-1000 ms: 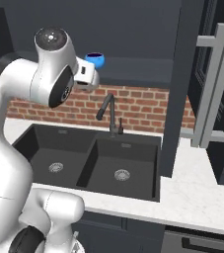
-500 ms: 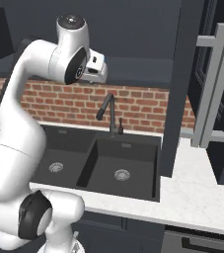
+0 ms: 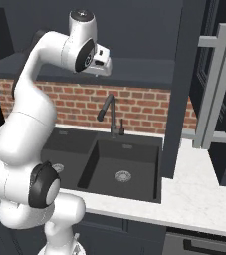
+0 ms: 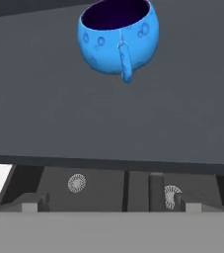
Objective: Gather all objects into one cabinet and sort the glasses and bowls to opposite sides.
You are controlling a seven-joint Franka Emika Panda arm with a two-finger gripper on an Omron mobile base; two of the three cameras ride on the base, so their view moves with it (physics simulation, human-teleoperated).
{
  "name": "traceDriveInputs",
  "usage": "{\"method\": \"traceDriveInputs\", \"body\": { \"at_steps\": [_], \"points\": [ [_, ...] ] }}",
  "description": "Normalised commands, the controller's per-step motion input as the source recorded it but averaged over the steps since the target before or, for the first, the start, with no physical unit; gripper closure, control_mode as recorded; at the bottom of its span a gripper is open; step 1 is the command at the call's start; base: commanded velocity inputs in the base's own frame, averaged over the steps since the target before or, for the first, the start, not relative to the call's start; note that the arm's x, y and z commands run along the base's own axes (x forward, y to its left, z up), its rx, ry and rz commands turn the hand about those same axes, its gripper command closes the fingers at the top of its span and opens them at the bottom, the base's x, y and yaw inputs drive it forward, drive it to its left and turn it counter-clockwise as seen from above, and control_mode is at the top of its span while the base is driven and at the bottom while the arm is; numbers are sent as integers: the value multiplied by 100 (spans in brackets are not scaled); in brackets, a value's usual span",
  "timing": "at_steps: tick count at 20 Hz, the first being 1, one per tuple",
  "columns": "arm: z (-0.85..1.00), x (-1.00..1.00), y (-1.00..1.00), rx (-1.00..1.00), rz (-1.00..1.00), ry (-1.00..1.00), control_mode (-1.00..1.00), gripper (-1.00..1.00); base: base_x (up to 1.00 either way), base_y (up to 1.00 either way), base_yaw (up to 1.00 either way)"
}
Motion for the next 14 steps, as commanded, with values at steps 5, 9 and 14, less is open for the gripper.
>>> {"method": "traceDriveInputs", "body": {
  "at_steps": [5, 9, 14],
  "points": [
    [-25, 41, 5, 0, 0, -19, -100, -100, 0, 0, 0],
    [-16, 53, 0, 0, 0, -13, -100, -100, 0, 0, 0],
    [-3, 55, 0, 0, 0, -2, -100, -100, 0, 0, 0]
  ]
}}
